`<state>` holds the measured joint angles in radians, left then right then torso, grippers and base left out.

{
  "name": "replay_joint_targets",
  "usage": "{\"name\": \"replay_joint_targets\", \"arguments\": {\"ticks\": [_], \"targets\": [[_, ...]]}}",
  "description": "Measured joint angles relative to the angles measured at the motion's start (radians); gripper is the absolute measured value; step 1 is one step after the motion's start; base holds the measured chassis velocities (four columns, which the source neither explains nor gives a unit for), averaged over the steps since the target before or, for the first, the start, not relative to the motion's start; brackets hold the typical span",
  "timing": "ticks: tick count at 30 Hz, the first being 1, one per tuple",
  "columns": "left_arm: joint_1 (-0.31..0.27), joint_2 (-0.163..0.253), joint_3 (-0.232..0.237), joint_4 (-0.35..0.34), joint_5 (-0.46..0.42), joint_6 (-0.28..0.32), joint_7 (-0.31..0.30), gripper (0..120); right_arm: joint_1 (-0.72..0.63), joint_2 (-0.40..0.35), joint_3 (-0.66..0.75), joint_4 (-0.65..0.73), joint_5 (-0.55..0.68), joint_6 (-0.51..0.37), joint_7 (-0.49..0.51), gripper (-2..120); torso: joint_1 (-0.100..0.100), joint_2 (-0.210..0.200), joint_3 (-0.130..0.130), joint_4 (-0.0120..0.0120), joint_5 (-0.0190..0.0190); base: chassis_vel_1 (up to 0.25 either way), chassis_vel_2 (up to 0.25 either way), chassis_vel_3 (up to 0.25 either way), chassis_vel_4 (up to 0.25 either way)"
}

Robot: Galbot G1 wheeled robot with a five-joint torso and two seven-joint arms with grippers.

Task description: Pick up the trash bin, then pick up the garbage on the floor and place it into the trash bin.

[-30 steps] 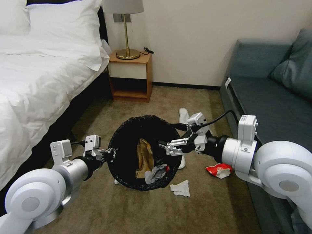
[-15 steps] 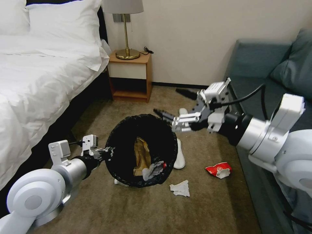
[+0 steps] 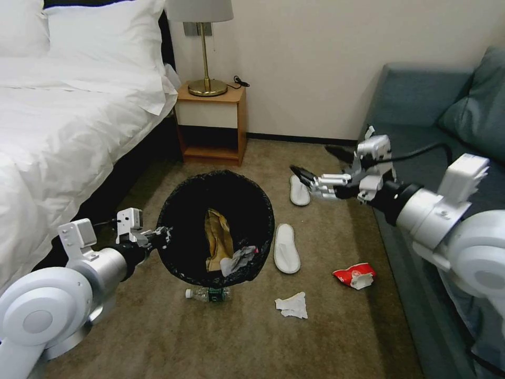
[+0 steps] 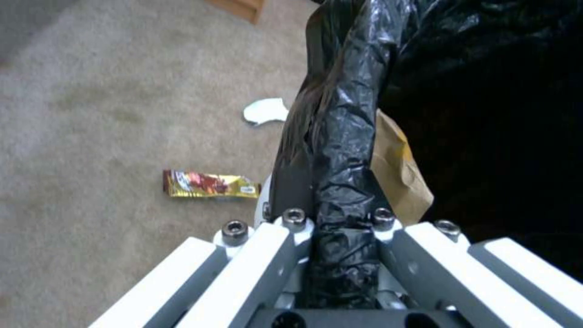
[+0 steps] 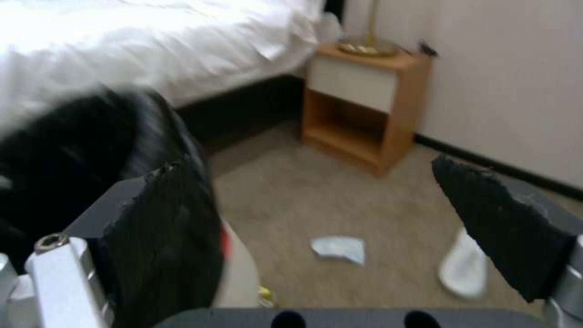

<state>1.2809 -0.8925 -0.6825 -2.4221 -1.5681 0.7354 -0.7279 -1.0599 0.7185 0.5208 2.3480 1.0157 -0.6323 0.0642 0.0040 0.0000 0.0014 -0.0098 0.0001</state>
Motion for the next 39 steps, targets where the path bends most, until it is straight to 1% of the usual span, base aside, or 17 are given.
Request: {"name": "replay_joint_targets", "arguments": {"ticks": [2,3,4,6,8,9,10,16,20,22,26,28,33,35,36,38,39], "targets": [[-0.007,0.013,-0.011,0.001,-0.002,0.0,0.003,3,-0.104,0.038,0.043,-0.03,-0.031,0.014,-0.017,100,0.0,0.0,0.0,-0.0002,0.0002,0.0,0.0,0.0,0.0],[-0.007,0.013,-0.011,0.001,-0.002,0.0,0.003,3,-0.104,0.038,0.043,-0.03,-0.031,0.014,-0.017,100,0.0,0.0,0.0,-0.0002,0.0002,0.0,0.0,0.0,0.0],[-0.01,0.019,-0.015,0.001,-0.002,0.0,0.003,3,-0.145,0.053,0.059,-0.044,-0.044,0.024,-0.03,100,0.0,0.0,0.0,-0.0001,-0.0002,0.0,0.0,0.0,0.0],[-0.011,0.022,-0.017,0.002,-0.001,0.0,0.004,3,-0.17,0.064,0.068,-0.054,-0.058,0.03,-0.04,100,0.0,0.0,0.0,-0.0001,-0.0002,0.0,0.0,0.0,0.0],[-0.015,0.035,-0.032,0.004,0.003,0.0,0.008,3,-0.239,0.102,0.079,-0.101,-0.118,0.065,-0.093,100,0.0,0.0,0.0,-0.0002,-0.0002,0.0,0.0,0.0,0.0],[-0.015,0.035,-0.032,0.004,0.003,0.0,0.008,3,-0.239,0.102,0.079,-0.101,-0.118,0.065,-0.093,100,0.0,0.0,0.0,-0.0002,-0.0002,0.0,0.0,0.0,0.0],[-0.015,0.042,-0.042,0.005,0.003,0.0,0.013,3,-0.257,0.12,0.074,-0.133,-0.15,0.083,-0.115,100,0.0,0.0,0.0,-0.0002,0.0,0.0,0.0,0.0,0.0],[-0.016,0.054,-0.059,0.004,-0.007,0.0,0.018,3,-0.273,0.155,0.038,-0.22,-0.229,0.117,-0.152,100,0.0,0.0,0.0,0.0,0.0,0.0,0.0,0.0,0.0],[-0.004,0.071,-0.08,-0.008,-0.025,0.0,0.012,3,-0.285,0.176,0.012,-0.279,-0.282,0.142,-0.179,100,0.0,0.0,0.0,0.0001,-0.0003,0.0,0.0,0.0,0.0],[0.005,0.081,-0.097,-0.015,-0.035,0.0,0.006,3,-0.297,0.192,-0.008,-0.323,-0.33,0.174,-0.205,100,0.0,0.0,0.0,0.0001,-0.0001,0.0,0.0,0.0,0.0],[0.005,0.08,-0.108,-0.015,-0.037,0.0,0.006,3,-0.298,0.209,-0.029,-0.38,-0.379,0.206,-0.24,100,0.0,0.0,0.0,0.0,-0.0001,0.0,0.0,0.0,0.0],[0.001,0.074,-0.117,-0.012,-0.037,0.0,0.007,3,-0.283,0.232,-0.057,-0.463,-0.443,0.249,-0.282,100,0.0,0.0,0.0,-0.0001,-0.0001,0.0,0.0,0.0,0.0],[0.002,0.08,-0.131,-0.016,-0.038,0.0,0.013,3,-0.256,0.255,-0.083,-0.538,-0.472,0.278,-0.301,100,0.0,0.0,0.0,0.0001,-0.0001,0.0,0.0,0.0,0.0],[-0.005,0.098,-0.143,-0.023,-0.046,0.0,0.01,3,-0.245,0.263,-0.097,-0.575,-0.479,0.287,-0.309,100,0.0,0.0,0.0,0.0001,-0.0001,0.0,0.0,0.0,0.0],[-0.005,0.098,-0.143,-0.023,-0.046,0.0,0.01,3,-0.245,0.263,-0.097,-0.575,-0.479,0.287,-0.309,100,0.0,0.0,0.0,0.0001,-0.0001,0.0,0.0,0.0,0.0],[-0.007,0.119,-0.151,-0.03,-0.067,0.0,-0.002,3,-0.229,0.271,-0.118,-0.626,-0.492,0.298,-0.323,100,0.0,0.0,0.0,-0.0001,-0.0003,0.0,0.0,0.0,0.0],[-0.007,0.119,-0.151,-0.03,-0.067,0.0,-0.002,3,-0.229,0.271,-0.118,-0.626,-0.492,0.298,-0.323,100,0.0,0.0,0.0,-0.0001,-0.0003,0.0,0.0,0.0,0.0]]}}
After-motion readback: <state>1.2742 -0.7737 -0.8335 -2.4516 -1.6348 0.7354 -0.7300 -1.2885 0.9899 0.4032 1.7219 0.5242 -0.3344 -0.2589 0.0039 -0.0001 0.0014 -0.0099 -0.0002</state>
